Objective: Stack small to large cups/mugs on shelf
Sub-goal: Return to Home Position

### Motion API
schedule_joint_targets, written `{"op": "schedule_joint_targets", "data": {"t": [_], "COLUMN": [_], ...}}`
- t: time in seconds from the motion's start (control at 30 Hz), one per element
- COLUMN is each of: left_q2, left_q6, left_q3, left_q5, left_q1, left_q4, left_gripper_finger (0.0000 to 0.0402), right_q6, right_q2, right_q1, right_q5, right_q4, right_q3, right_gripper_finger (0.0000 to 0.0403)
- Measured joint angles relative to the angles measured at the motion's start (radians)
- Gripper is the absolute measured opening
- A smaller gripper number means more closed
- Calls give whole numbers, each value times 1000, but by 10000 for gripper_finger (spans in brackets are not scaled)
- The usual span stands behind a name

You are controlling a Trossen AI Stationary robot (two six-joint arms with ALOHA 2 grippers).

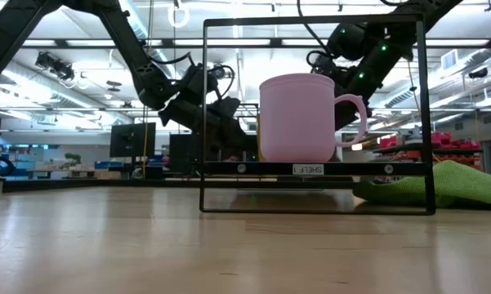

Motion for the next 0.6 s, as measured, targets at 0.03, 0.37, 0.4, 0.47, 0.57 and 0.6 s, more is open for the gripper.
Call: {"op": "schedule_joint_targets", "data": {"t": [0.03, 0.37, 0.4, 0.47, 0.57, 0.6], "left_q2": [0, -1, -1, -1, -15, -27], "left_q6": [-10, -48, -52, -64, -73, -67], "left_q3": [0, 0, 0, 0, 0, 0], "left_q5": [0, -1, 2, 26, 74, 77], "left_q1": [4, 32, 32, 32, 32, 32], "left_q4": [-3, -48, -52, -53, -79, -100], "left_gripper_finger": [11, 24, 23, 19, 13, 11], "right_q6": [0, 23, 26, 27, 34, 43], "right_q2": [-9, -134, -142, -154, -175, -182], "right_q1": [3, 64, 69, 81, 102, 109], "right_q5": [9, 88, 93, 104, 116, 116], "right_q4": [-11, -123, -138, -157, -175, -179], "right_q3": [0, 0, 0, 0, 0, 0], "right_gripper_finger": [0, 0, 0, 0, 0, 0]}}
